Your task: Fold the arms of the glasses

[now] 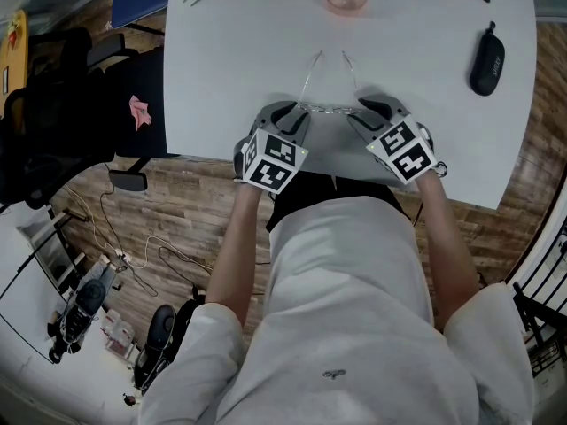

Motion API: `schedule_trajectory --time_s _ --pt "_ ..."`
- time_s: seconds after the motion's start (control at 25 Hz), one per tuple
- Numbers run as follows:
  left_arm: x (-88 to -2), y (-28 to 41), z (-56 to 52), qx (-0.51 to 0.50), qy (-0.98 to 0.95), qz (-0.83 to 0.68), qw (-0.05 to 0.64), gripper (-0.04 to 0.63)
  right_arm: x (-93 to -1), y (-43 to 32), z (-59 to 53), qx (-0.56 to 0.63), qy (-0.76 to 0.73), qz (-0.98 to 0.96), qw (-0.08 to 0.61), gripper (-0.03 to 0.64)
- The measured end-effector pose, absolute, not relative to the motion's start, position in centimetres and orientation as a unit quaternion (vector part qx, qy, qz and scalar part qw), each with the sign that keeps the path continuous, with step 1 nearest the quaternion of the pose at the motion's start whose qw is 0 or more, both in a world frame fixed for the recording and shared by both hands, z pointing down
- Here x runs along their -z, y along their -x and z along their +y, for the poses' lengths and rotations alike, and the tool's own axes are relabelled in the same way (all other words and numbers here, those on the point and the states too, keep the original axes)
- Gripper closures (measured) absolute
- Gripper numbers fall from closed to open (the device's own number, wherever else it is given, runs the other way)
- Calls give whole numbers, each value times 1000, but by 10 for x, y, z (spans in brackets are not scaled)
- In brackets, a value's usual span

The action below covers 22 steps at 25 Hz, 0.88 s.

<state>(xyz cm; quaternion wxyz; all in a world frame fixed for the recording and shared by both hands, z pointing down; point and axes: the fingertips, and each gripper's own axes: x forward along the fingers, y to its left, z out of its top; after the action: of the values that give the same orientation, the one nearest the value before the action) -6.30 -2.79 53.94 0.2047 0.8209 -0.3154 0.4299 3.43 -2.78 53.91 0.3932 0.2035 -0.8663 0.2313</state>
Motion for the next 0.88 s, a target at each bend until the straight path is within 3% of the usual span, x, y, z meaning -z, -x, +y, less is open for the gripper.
schedule_trajectory --time_s 0.88 --pt "-538 60 -24 -431 -822 -311 203 476 -541 -32 -24 -230 -197 -867 395 477"
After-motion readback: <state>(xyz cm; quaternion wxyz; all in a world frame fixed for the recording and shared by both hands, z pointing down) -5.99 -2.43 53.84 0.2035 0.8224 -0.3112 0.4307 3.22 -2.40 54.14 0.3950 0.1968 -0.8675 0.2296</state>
